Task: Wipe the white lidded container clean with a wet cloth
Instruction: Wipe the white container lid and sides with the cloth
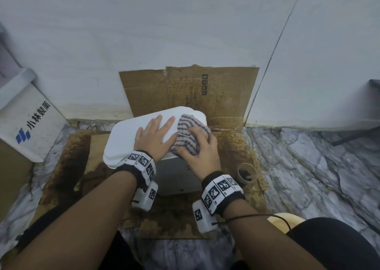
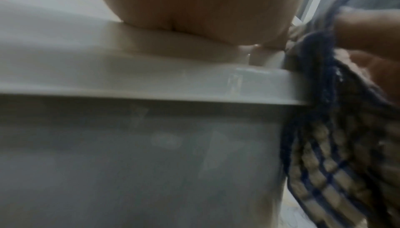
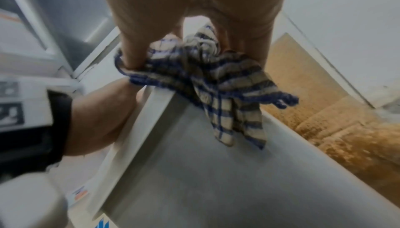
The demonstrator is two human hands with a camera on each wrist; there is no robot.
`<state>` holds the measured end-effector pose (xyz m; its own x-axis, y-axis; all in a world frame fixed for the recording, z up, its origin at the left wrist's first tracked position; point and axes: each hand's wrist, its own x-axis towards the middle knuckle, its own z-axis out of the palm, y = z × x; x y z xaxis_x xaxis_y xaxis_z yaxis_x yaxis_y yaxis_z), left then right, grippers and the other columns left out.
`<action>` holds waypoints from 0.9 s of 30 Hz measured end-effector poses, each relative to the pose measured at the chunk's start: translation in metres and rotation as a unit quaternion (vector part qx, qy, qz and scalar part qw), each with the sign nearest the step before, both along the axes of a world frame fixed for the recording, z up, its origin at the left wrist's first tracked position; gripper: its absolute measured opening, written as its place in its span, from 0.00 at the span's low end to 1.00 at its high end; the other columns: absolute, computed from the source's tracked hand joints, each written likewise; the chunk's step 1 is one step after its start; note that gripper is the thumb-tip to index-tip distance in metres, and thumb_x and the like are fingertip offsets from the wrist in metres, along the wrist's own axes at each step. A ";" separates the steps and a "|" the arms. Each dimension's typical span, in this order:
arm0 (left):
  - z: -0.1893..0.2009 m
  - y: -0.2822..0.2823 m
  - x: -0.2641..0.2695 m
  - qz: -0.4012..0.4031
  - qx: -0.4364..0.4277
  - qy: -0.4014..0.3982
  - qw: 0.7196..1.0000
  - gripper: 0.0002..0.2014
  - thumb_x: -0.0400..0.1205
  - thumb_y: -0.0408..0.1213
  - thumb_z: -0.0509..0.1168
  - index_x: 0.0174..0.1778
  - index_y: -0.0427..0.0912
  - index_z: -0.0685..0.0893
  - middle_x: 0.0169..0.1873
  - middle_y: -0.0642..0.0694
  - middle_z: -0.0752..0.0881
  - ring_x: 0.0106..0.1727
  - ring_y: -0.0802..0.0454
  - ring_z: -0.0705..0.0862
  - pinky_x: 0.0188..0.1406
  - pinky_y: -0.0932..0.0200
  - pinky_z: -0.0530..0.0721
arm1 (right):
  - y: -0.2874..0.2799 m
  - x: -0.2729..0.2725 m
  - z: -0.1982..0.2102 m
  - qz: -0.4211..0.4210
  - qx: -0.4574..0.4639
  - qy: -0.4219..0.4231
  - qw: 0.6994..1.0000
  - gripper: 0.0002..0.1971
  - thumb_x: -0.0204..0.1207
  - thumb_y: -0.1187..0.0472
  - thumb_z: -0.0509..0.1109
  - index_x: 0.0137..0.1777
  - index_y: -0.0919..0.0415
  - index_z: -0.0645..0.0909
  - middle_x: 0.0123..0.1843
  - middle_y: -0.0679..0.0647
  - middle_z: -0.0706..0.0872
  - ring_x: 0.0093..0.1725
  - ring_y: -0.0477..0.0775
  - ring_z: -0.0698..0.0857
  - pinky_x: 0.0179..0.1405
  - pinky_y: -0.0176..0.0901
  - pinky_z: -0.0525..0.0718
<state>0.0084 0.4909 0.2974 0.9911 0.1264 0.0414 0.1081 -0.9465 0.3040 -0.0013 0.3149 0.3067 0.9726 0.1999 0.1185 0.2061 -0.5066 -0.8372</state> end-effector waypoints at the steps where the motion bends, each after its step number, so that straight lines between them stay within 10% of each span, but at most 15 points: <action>1: 0.000 -0.001 0.000 -0.003 0.006 0.000 1.000 0.29 0.84 0.62 0.40 0.83 0.65 0.49 0.85 0.49 0.51 0.85 0.46 0.50 0.81 0.37 0.51 | 0.003 0.000 0.000 0.001 -0.009 -0.003 1.000 0.29 0.68 0.43 0.75 0.69 0.33 0.70 0.70 0.51 0.64 0.61 0.51 0.75 0.62 0.45 0.79; 11: -0.001 -0.006 0.005 0.007 -0.025 0.017 1.000 0.32 0.81 0.69 0.40 0.82 0.68 0.49 0.85 0.52 0.48 0.85 0.51 0.48 0.82 0.38 0.47 | -0.011 0.011 -0.012 -0.010 0.010 -0.041 0.999 0.22 0.72 0.48 0.75 0.66 0.44 0.79 0.66 0.46 0.80 0.60 0.39 0.76 0.53 0.18 0.66; 18: 0.001 -0.002 0.003 0.003 -0.038 0.023 0.999 0.31 0.82 0.68 0.41 0.82 0.68 0.50 0.85 0.52 0.48 0.85 0.50 0.47 0.82 0.39 0.46 | -0.024 0.026 0.019 0.069 -0.021 0.043 0.996 0.08 0.71 0.59 0.77 0.47 0.49 0.83 0.46 0.39 0.84 0.47 0.41 0.82 0.47 0.34 0.78; 22: 0.001 -0.005 0.003 0.001 -0.040 0.023 0.999 0.31 0.82 0.68 0.42 0.82 0.68 0.50 0.85 0.53 0.48 0.85 0.50 0.48 0.82 0.38 0.46 | -0.044 0.032 0.018 -0.022 0.057 0.125 0.990 0.05 0.70 0.62 0.72 0.34 0.61 0.82 0.37 0.58 0.88 0.42 0.60 0.88 0.46 0.50 0.84; 27: 0.001 -0.007 0.003 0.003 -0.030 0.025 0.999 0.31 0.82 0.68 0.41 0.82 0.68 0.50 0.85 0.53 0.49 0.85 0.50 0.48 0.82 0.38 0.47 | -0.060 0.026 0.020 -0.091 0.197 0.166 0.962 0.07 0.73 0.70 0.63 0.44 0.60 0.82 0.44 0.58 0.88 0.46 0.59 0.88 0.46 0.50 0.85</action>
<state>0.0111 0.4842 0.2983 0.9910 0.1330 -0.0150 0.1297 -0.9263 0.3539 0.0249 0.2554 0.3268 0.9847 0.0260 -0.1721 -0.1670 -0.1383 -0.9762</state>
